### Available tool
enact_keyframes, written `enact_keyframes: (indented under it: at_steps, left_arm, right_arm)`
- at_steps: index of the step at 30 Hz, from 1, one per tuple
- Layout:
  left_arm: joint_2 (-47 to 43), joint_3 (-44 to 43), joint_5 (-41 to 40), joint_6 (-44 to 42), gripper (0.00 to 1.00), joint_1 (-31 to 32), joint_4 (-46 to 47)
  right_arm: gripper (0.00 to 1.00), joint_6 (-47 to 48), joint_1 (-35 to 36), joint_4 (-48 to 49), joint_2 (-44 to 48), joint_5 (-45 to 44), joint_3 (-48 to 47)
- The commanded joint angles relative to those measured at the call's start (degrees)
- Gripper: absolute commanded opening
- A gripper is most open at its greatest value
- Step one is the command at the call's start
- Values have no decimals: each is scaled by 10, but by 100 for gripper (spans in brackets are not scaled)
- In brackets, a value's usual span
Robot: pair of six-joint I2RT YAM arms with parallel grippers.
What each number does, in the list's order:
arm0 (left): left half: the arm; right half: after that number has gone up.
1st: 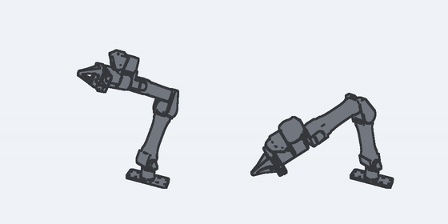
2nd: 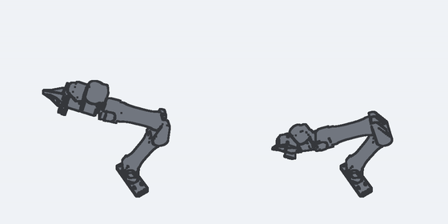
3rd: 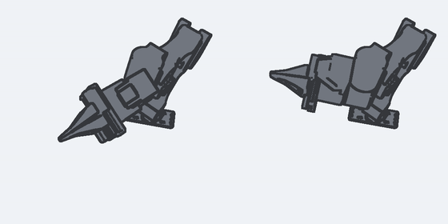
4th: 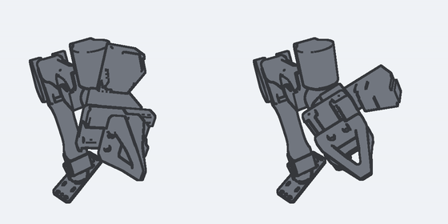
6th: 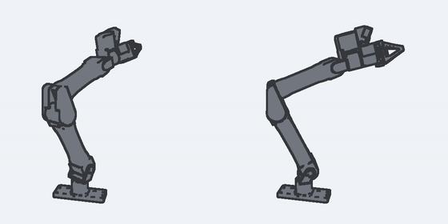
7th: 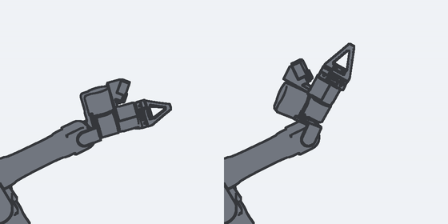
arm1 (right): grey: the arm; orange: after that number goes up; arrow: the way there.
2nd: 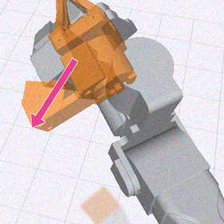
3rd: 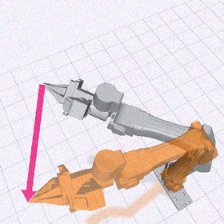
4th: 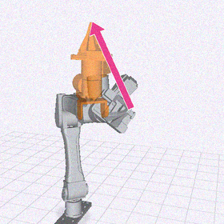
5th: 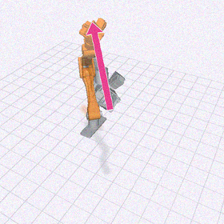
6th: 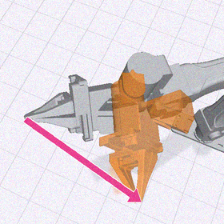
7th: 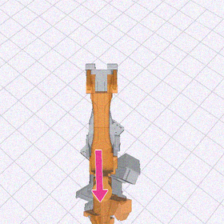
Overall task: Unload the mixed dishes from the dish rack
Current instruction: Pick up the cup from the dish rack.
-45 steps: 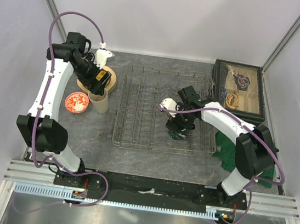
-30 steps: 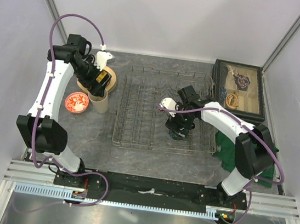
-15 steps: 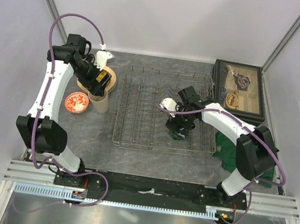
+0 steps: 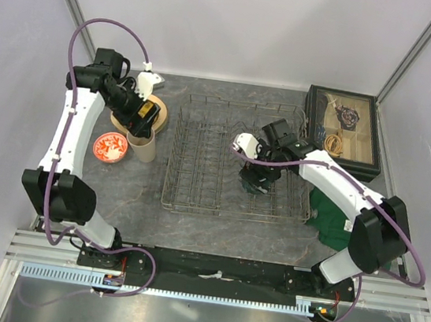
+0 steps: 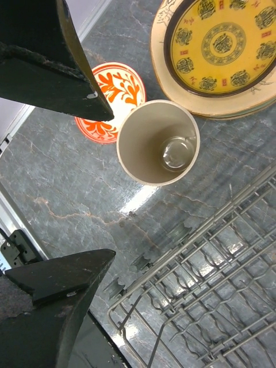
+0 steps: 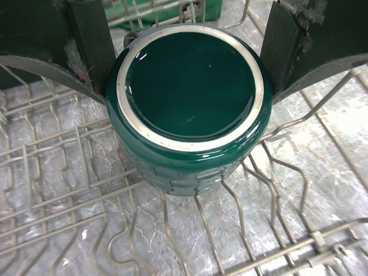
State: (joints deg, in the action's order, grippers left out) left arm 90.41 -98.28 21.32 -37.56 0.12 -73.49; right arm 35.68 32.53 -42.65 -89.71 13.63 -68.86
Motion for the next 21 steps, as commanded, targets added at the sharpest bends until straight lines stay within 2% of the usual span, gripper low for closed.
enact_keyframes:
  at_steps: [1, 8, 14, 19, 21]
  left_arm:
    - [-40, -17, 30, 11, 99, 0, 29]
    - [-88, 23, 131, 37, 98, 0, 107]
    - [-130, 84, 239, 103, 98, 1, 213]
    - [-157, 150, 310, 196, 97, 0, 324]
    - [-175, 194, 343, 255, 97, 0, 410]
  right_arm:
    - [22, -26, 3, -4, 54, 29, -50]
    - [22, -104, -2, -6, 80, 100, -121]
    - [21, -169, -19, 27, 96, 194, -173]
    - [20, -253, -54, 85, 101, 273, -202]
    - [20, -286, -69, 134, 103, 324, -203]
